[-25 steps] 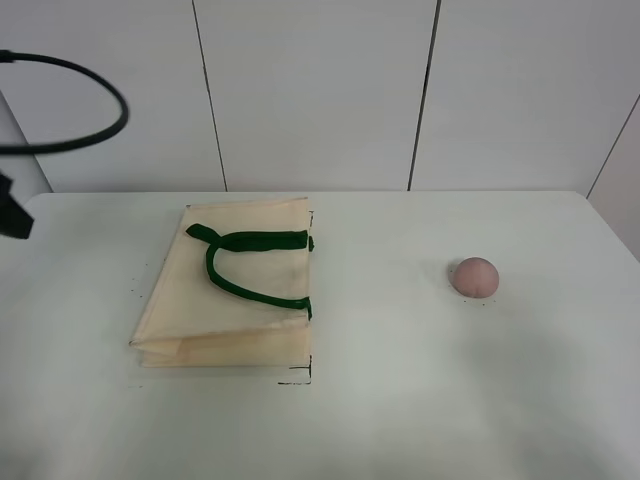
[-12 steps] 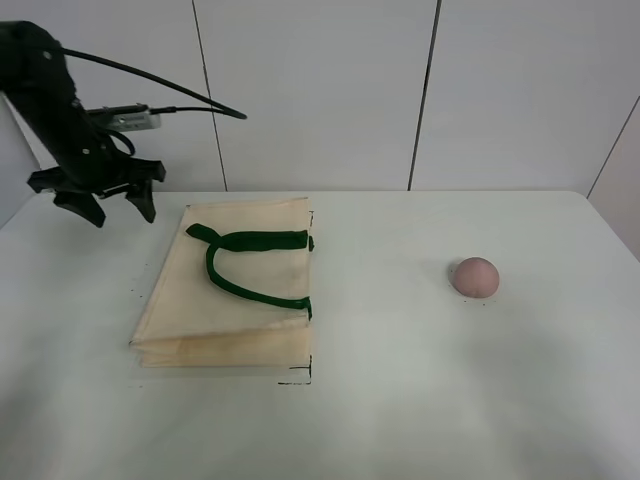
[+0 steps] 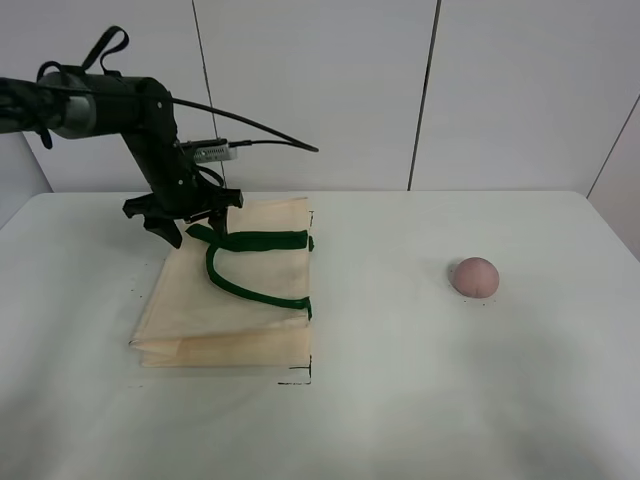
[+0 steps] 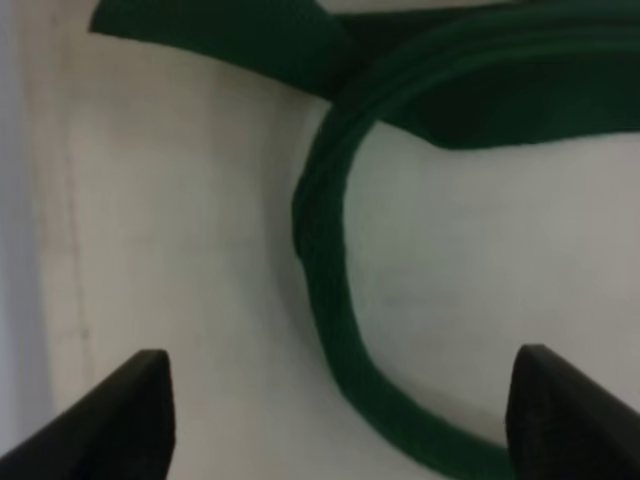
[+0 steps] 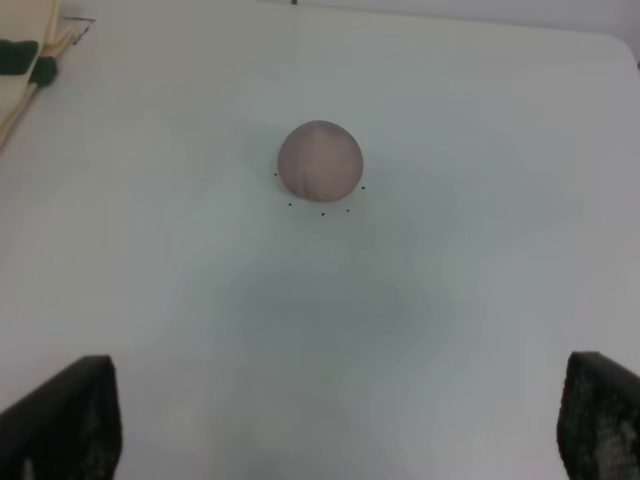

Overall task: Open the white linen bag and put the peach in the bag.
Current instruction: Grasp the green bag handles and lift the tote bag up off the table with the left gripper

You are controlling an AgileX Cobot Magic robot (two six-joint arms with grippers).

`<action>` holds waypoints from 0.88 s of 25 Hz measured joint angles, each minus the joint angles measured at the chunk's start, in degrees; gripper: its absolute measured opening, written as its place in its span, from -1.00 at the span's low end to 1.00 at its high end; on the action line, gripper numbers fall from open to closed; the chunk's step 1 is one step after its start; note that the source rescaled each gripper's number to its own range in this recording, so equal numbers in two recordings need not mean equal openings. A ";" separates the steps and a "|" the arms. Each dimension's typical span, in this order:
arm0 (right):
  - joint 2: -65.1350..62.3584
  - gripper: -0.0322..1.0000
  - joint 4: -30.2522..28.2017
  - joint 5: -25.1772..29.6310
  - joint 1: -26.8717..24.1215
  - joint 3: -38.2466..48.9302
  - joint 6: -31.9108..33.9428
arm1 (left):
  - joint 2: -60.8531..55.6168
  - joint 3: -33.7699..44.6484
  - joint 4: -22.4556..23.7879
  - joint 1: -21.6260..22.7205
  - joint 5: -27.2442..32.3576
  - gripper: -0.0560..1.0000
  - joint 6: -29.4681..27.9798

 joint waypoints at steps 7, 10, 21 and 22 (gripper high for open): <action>0.00 1.00 0.00 0.00 0.00 0.00 0.00 | 5.60 -0.06 -0.07 -0.72 -3.50 0.96 -0.41; 0.00 1.00 0.00 0.00 0.00 0.00 0.00 | 6.68 -0.06 -0.07 -0.95 -3.83 0.96 -0.41; 0.00 1.00 0.00 0.00 0.00 0.00 0.00 | 7.98 -0.06 0.84 -0.95 -4.58 -0.77 -2.32; 0.00 1.00 0.00 0.00 0.00 0.00 0.00 | 7.98 -0.06 1.14 -0.95 -4.53 -0.89 -2.76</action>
